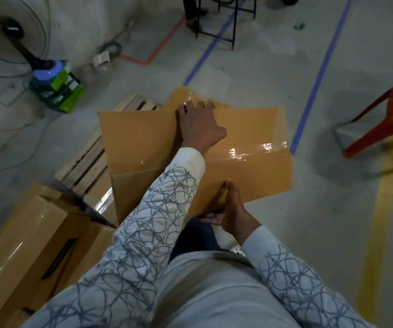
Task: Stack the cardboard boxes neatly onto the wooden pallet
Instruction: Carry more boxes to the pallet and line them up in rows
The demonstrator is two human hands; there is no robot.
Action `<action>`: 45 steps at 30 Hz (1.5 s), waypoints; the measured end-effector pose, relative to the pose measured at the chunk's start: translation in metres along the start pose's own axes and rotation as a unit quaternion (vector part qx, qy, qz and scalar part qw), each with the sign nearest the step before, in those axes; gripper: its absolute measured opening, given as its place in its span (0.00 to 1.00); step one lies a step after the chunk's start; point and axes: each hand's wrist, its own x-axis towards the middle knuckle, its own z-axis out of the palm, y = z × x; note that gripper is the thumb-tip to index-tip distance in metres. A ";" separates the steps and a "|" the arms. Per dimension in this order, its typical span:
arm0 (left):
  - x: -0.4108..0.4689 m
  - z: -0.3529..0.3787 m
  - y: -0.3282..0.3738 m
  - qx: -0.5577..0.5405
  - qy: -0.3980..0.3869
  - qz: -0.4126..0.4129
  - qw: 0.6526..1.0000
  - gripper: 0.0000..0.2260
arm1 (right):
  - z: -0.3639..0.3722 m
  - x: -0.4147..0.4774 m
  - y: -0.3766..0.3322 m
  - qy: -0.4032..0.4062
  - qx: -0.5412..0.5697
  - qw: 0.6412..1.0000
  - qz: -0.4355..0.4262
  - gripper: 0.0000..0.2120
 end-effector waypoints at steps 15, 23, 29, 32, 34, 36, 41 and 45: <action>0.329 0.038 0.115 -0.013 -0.037 0.035 0.999 0.26 | 0.052 0.082 -0.318 0.042 0.079 0.996 0.029 0.47; 0.501 0.035 0.190 -0.048 -0.049 0.077 0.995 0.28 | 0.073 0.109 -0.494 0.059 0.137 0.989 0.020 0.43; 0.630 0.061 0.237 -0.049 -0.058 0.045 0.996 0.27 | 0.076 0.162 -0.633 0.069 0.127 0.989 0.021 0.38; 0.689 0.063 0.254 -0.058 -0.054 0.005 0.997 0.27 | 0.078 0.178 -0.710 0.075 0.083 0.993 0.024 0.33; 0.724 0.059 0.256 -0.077 -0.043 -0.032 0.996 0.27 | 0.089 0.184 -0.753 0.062 0.038 0.997 0.018 0.25; 0.754 0.052 0.249 -0.099 -0.035 -0.074 0.992 0.27 | 0.105 0.193 -0.787 0.054 0.002 0.998 0.022 0.21; 0.808 0.047 0.210 -0.132 -0.017 -0.185 0.974 0.27 | 0.152 0.227 -0.852 0.048 -0.092 0.993 0.057 0.22; 0.864 0.062 0.170 -0.113 -0.008 -0.251 0.961 0.28 | 0.204 0.270 -0.903 0.044 -0.165 0.982 0.078 0.21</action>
